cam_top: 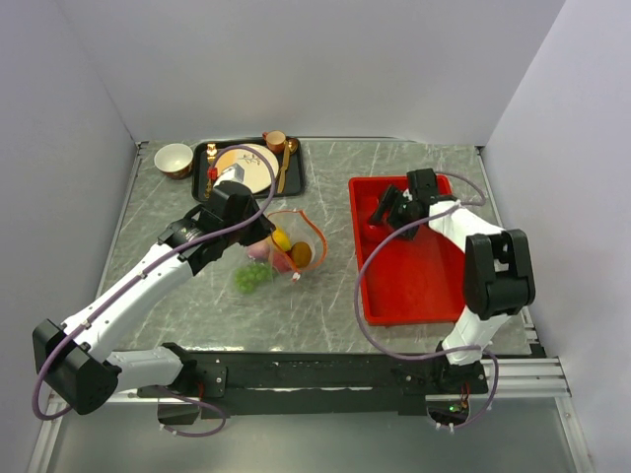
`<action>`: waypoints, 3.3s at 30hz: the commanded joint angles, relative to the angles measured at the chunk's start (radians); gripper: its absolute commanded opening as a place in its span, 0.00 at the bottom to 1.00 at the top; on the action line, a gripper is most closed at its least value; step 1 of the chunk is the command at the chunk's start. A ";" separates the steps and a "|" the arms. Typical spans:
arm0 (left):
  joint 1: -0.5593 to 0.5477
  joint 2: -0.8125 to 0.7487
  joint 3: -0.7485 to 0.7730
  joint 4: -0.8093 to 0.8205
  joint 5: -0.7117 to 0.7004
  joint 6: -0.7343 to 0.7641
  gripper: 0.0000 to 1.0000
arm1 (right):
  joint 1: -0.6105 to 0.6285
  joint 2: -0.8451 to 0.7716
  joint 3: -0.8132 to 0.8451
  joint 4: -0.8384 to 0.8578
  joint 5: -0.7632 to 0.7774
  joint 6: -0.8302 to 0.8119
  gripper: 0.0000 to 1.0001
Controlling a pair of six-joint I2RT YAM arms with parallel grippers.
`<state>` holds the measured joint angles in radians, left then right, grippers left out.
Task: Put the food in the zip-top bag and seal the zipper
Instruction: Pick up the fake fruit from the bin, then place the fake fruit in the zipper food storage bag.
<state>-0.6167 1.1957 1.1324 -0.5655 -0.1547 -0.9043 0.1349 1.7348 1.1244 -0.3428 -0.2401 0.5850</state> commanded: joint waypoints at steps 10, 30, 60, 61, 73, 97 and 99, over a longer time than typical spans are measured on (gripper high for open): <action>-0.002 0.021 -0.006 0.035 0.024 -0.002 0.01 | -0.004 -0.227 -0.155 -0.136 0.100 -0.091 0.85; -0.002 0.021 -0.011 0.033 0.023 0.001 0.01 | -0.008 -0.221 -0.175 -0.101 0.090 -0.059 0.94; -0.002 0.053 0.004 0.078 0.069 0.021 0.01 | -0.004 -0.492 -0.140 -0.140 -0.051 -0.051 0.25; -0.002 0.053 0.003 0.081 0.070 0.021 0.01 | -0.004 -0.497 -0.138 -0.143 -0.059 -0.053 0.25; -0.002 0.039 -0.003 0.079 0.070 0.021 0.01 | 0.080 -0.506 -0.055 -0.153 -0.139 -0.044 0.27; -0.015 0.041 0.026 0.101 0.076 0.010 0.01 | 0.528 -0.169 0.156 -0.052 -0.110 0.022 0.26; -0.015 0.035 0.015 0.104 0.069 0.004 0.01 | 0.552 -0.153 0.179 -0.058 -0.111 0.021 0.27</action>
<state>-0.6281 1.2541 1.1210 -0.4885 -0.0681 -0.9031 0.6495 1.5696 1.2167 -0.4202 -0.3523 0.6201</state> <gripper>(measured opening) 0.021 0.713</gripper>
